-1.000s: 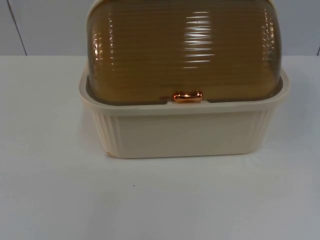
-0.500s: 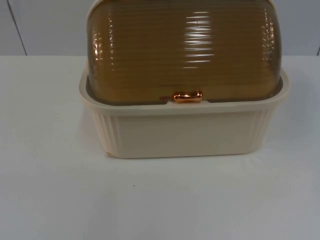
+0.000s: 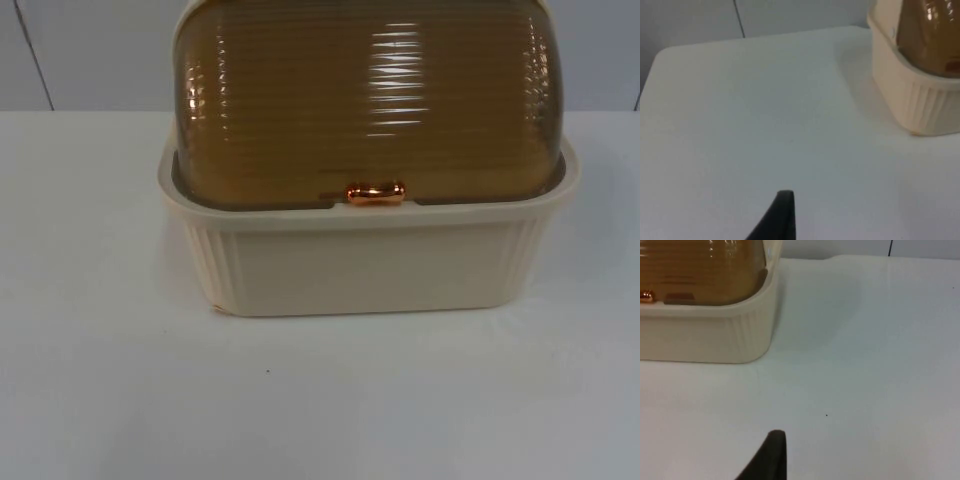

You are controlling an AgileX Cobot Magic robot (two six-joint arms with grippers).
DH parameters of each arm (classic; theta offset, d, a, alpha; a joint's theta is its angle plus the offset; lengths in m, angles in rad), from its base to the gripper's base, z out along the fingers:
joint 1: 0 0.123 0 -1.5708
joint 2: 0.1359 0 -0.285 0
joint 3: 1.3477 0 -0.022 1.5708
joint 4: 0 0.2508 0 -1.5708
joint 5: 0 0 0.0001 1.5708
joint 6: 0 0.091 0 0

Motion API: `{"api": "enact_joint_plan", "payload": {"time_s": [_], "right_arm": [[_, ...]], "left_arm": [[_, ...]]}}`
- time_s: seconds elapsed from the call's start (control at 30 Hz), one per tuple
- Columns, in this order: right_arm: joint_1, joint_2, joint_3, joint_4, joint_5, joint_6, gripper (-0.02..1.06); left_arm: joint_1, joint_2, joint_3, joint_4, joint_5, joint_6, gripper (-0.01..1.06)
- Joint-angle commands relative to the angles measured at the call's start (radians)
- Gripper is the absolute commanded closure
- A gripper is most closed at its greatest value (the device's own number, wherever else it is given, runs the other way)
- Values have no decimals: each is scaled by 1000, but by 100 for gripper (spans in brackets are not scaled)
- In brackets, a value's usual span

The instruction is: Open the box lid with the left hand, place the block into the box with the right hand, then close the box lid with the left hand.

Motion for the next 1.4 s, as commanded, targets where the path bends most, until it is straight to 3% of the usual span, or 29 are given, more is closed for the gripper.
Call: {"api": "enact_joint_plan", "payload": {"time_s": [0.0,1.1,1.37], "right_arm": [[2,-3,4,-6,-4,-3,3],[2,-3,4,-21,-4,31,3],[2,-3,4,-21,-4,31,3]], "left_arm": [[-1,-3,9,10,7,-17,0],[-1,-3,18,9,14,-21,0],[67,-3,18,9,14,-21,0]]}}
